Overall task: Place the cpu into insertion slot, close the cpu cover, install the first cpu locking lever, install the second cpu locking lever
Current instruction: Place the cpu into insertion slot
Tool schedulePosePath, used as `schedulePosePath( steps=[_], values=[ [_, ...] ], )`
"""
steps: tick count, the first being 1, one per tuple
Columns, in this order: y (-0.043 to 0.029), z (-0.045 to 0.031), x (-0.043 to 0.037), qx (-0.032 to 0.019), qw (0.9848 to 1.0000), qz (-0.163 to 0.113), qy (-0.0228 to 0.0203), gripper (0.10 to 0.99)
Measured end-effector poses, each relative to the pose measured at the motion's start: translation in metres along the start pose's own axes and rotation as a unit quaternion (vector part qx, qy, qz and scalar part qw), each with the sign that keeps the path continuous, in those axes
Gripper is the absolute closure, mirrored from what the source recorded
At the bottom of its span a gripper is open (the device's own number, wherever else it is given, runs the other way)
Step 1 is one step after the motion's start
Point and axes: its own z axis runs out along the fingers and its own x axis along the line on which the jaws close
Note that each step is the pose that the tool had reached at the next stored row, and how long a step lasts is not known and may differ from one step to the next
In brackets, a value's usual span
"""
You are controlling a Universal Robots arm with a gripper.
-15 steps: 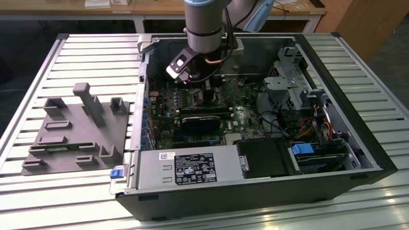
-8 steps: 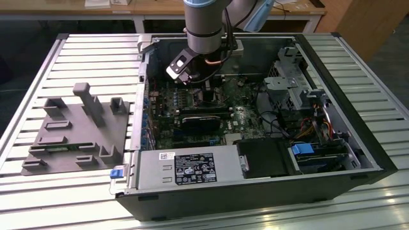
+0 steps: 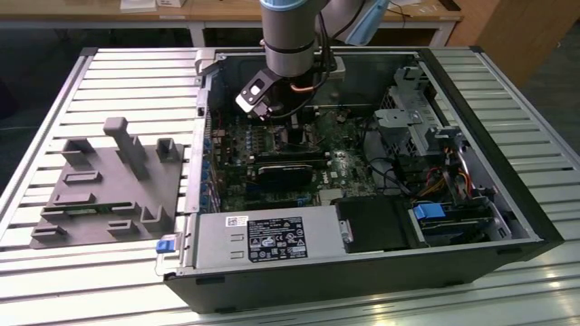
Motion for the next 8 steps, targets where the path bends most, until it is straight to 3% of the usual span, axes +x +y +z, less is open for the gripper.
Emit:
schedulePosePath(
  steps=[3,4,8],
  values=[
    [0.0,0.0001,0.0,0.0,1.0,0.0,0.0,0.537],
    [0.0,0.0002,0.0,0.0,1.0,0.0,0.0,0.475],
    [0.0,0.0003,0.0,0.0,1.0,0.0,0.0,0.475]
  ],
)
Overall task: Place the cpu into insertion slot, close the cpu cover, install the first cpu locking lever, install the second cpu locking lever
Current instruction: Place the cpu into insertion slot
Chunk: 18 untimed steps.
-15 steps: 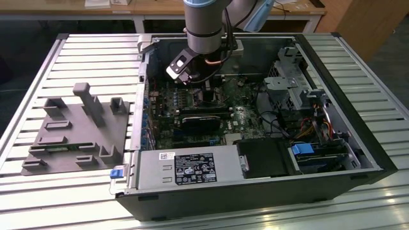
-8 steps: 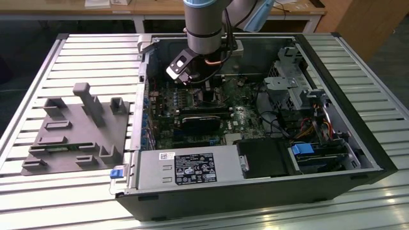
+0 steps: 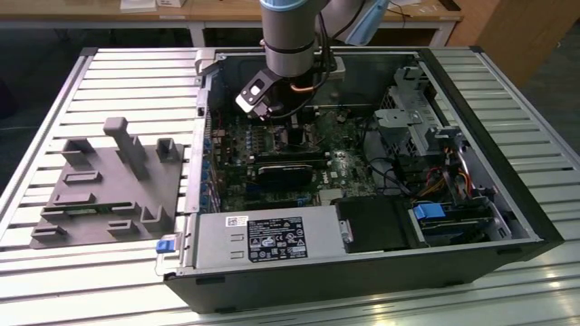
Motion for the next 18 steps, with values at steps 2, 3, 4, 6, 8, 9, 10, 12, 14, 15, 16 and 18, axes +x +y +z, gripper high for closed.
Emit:
schedulePosePath(
  steps=[2,3,4,6,8,9,10,12,14,15,16,18],
  values=[
    [0.0001,-0.0014,0.0,0.0,1.0,0.0,0.0,0.475],
    [0.0002,-0.0026,0.0,-0.0001,1.0,0.0,0.0,0.475],
    [0.0004,-0.0042,0.0001,0.0,1.0,0.0,0.0,0.475],
    [0.0007,-0.008,0.0001,0.0,1.0,0.0,0.0,0.475],
    [0.0011,-0.0122,0.0001,0.0,1.0,0.0,0.0,0.475],
    [0.0012,-0.0141,0.0002,0.0,1.0,0.0,-0.0001,0.475],
    [0.0014,-0.0158,0.0002,0.0,1.0,0.0,0.0,0.475],
    [0.0016,-0.0184,0.0002,0.0,1.0,0.0,0.0,0.475],
    [0.0017,-0.0188,0.0003,-0.0001,1.0,0.0,0.0001,0.475],
    [0.0017,-0.0188,0.0003,-0.0001,1.0,0.0,0.0001,0.475],
    [0.0017,-0.0189,0.0003,-0.0001,1.0,0.0,0.0001,0.475],
    [0.0017,-0.0189,0.0002,0.0,1.0,0.0,0.0001,0.475]
  ],
)
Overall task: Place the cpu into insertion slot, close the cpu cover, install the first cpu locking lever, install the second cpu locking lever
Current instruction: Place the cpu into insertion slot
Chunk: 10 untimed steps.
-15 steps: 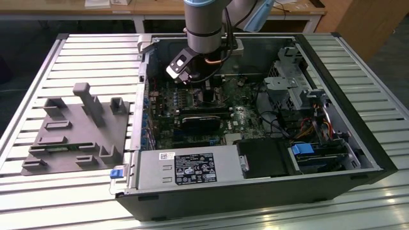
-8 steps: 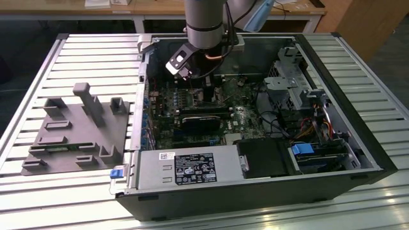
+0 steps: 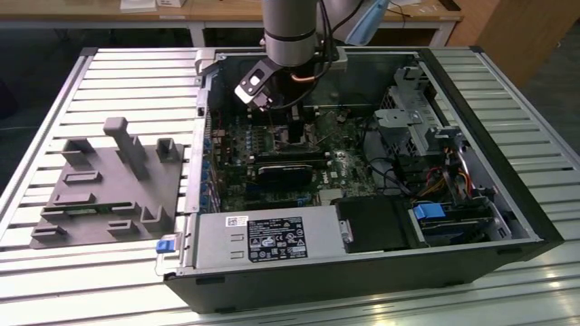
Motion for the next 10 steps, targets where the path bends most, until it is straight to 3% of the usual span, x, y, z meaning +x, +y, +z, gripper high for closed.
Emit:
schedulePosePath(
  steps=[5,7,8,10],
  values=[
    [0.0,-0.0001,0.0,0.0,1.0,0.0,0.0,0.49],
    [0.0,-0.0001,0.0,0.0,1.0,0.0,0.0,0.616],
    [0.0,-0.0001,0.0,0.0,1.0,0.0,0.0,0.616],
    [0.0,-0.0001,0.0,0.0,1.0,0.0,0.0,0.733]
  ],
)
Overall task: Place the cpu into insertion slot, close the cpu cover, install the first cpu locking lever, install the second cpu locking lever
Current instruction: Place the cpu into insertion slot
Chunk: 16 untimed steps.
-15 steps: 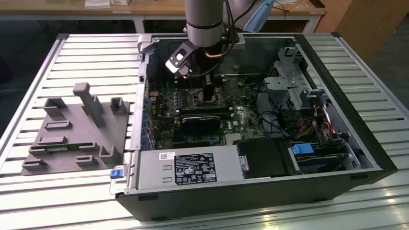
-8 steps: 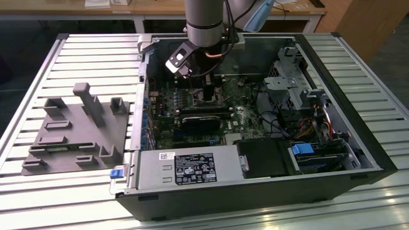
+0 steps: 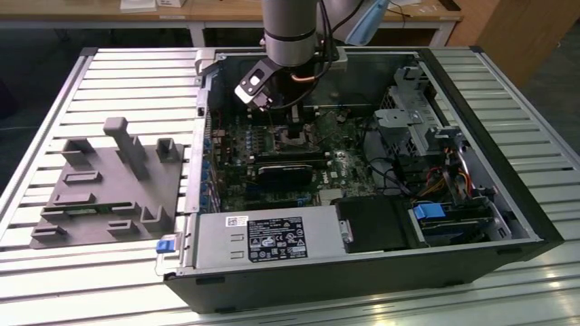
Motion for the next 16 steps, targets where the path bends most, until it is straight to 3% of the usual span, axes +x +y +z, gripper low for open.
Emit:
schedulePosePath(
  steps=[1,3,4,6,16],
  values=[
    [0.0,0.0,0.0,0.0,1.0,0.0,0.0,0.733],
    [0.0,-0.0001,0.0,0.0,1.0,0.0,0.0,0.851],
    [0.0,-0.0001,0.0,0.0,1.0,0.0,0.0,0.851],
    [0.0,-0.0001,0.0,0.0,1.0,0.0,0.0,0.969],
    [0.0003,-0.0035,0.0,0.0,1.0,0.0,0.0,0.984]
  ],
)
